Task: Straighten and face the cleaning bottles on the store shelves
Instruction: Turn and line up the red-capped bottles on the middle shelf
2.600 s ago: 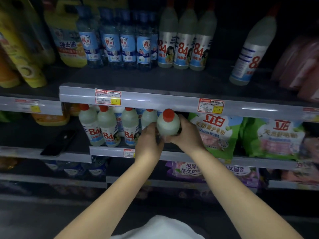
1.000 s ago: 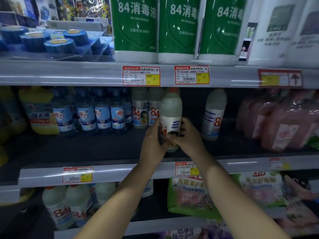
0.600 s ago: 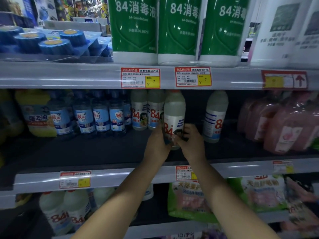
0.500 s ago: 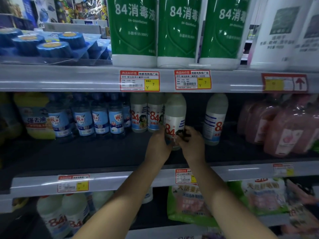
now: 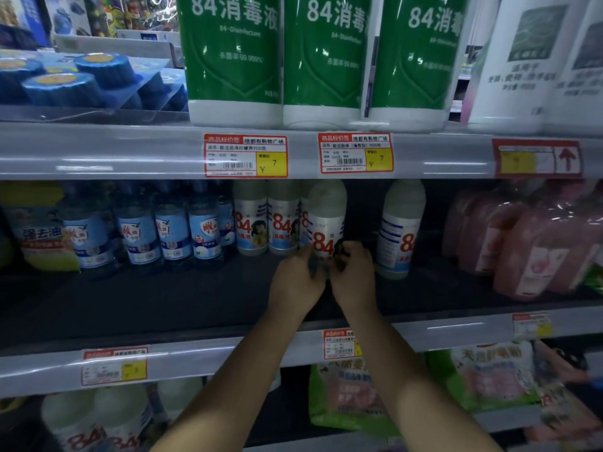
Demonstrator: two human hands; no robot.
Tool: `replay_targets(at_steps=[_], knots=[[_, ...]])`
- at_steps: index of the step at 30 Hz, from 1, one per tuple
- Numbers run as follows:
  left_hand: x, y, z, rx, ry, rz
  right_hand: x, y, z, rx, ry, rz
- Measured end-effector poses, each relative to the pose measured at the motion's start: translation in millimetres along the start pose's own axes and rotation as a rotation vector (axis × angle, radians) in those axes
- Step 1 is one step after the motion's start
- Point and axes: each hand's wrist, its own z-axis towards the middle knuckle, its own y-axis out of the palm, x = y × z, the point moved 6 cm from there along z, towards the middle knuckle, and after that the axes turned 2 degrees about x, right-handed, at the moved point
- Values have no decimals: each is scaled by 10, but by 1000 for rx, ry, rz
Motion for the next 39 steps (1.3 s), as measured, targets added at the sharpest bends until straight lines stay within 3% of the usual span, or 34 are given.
replay_targets(at_steps=[9, 15, 25, 33, 39], knots=[[-20, 105, 22, -157, -144, -61, -92, 99, 3, -184, -85, -8], [52, -42, -4, -6, -70, -26, -109, 74, -36, -172, -49, 97], [-32, 95, -8, -160, -117, -36, -93, 120, -39, -273, -48, 15], [-5, 48, -23, -155, -141, -20, -126, 102, -41, -226, -110, -27], [202, -275, -296, -37, 57, 62, -398, -67, -361, -59, -354, -118]])
